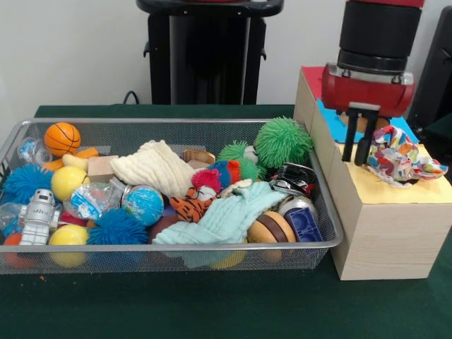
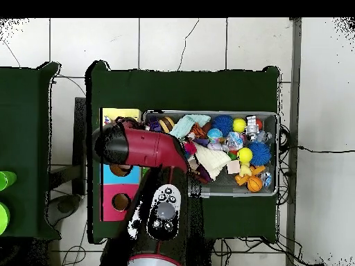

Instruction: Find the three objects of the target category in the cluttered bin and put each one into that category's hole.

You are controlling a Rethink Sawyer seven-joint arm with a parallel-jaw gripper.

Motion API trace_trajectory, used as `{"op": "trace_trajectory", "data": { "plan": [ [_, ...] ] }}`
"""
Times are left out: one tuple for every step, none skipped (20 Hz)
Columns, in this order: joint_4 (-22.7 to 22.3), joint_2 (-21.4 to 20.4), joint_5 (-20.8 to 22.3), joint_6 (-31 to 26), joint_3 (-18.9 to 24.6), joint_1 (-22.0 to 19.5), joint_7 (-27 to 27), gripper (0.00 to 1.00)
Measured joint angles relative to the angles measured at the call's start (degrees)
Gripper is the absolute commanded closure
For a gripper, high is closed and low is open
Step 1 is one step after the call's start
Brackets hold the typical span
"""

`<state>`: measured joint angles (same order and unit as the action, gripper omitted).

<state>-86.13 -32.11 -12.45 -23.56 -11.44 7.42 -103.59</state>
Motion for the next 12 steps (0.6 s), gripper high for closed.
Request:
{"op": "trace_trajectory", "data": {
  "plan": [
    [0.13, 0.31, -0.28, -0.15, -0.03, 0.31, -0.05, 1.0],
    [0.75, 1.26, -1.14, -0.91, -0.22, 1.54, -0.33, 1.0],
    [1.15, 1.7, -1.53, -1.41, -0.39, 2.24, -0.54, 1.0],
    [1.4, 1.94, -1.73, -1.73, -0.49, 2.66, -0.69, 1.0],
    [2.03, 2.42, -2.06, -2.6, -0.72, 3.62, -1.02, 1.0],
    [2.5, 2.67, -2.14, -3.25, -0.89, 4.27, -1.2, 1.0],
    [2.85, 2.74, -2.12, -4.05, -1.17, 4.84, -1.25, 1.0],
    [3.21, 2.81, -2.09, -4.86, -1.46, 5.42, -1.29, 1.0],
    [3.57, 2.88, -2.06, -5.66, -1.75, 5.99, -1.33, 1.0],
    [3.69, 2.8, -2.04, -6.25, -1.94, 6.25, -1.33, 1.0],
    [3.8, 2.53, -2.01, -7.35, -2.2, 6.52, -1.33, 1.0],
    [3.91, 2.26, -1.98, -8.44, -2.46, 6.79, -1.33, 1.0]
  ]
}}
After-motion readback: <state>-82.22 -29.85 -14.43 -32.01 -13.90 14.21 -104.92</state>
